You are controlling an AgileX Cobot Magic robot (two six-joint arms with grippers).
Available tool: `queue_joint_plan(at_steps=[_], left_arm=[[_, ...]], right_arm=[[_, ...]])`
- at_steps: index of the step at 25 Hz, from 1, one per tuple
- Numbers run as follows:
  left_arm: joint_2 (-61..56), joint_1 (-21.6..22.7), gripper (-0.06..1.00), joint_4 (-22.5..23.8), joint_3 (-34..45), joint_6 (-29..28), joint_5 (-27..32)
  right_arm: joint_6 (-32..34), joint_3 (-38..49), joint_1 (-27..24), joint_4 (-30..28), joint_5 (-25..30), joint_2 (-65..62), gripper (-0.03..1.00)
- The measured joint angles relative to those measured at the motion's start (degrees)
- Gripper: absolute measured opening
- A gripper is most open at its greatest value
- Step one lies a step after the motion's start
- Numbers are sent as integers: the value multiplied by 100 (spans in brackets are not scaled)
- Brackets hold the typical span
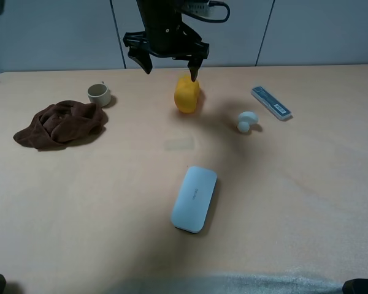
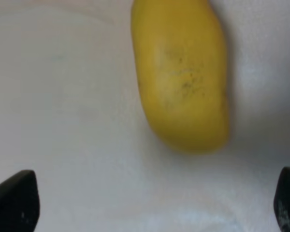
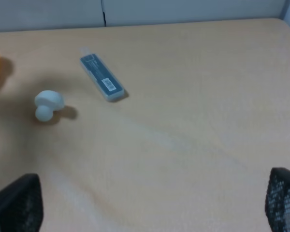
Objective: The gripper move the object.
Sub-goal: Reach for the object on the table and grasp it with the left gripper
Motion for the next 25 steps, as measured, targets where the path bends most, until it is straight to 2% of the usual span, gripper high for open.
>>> queue_joint_plan(at_steps=[25], left_arm=[[997,-7,97,14,-324,-388,-779]], right_arm=[[0,0,0,6,0,0,69]])
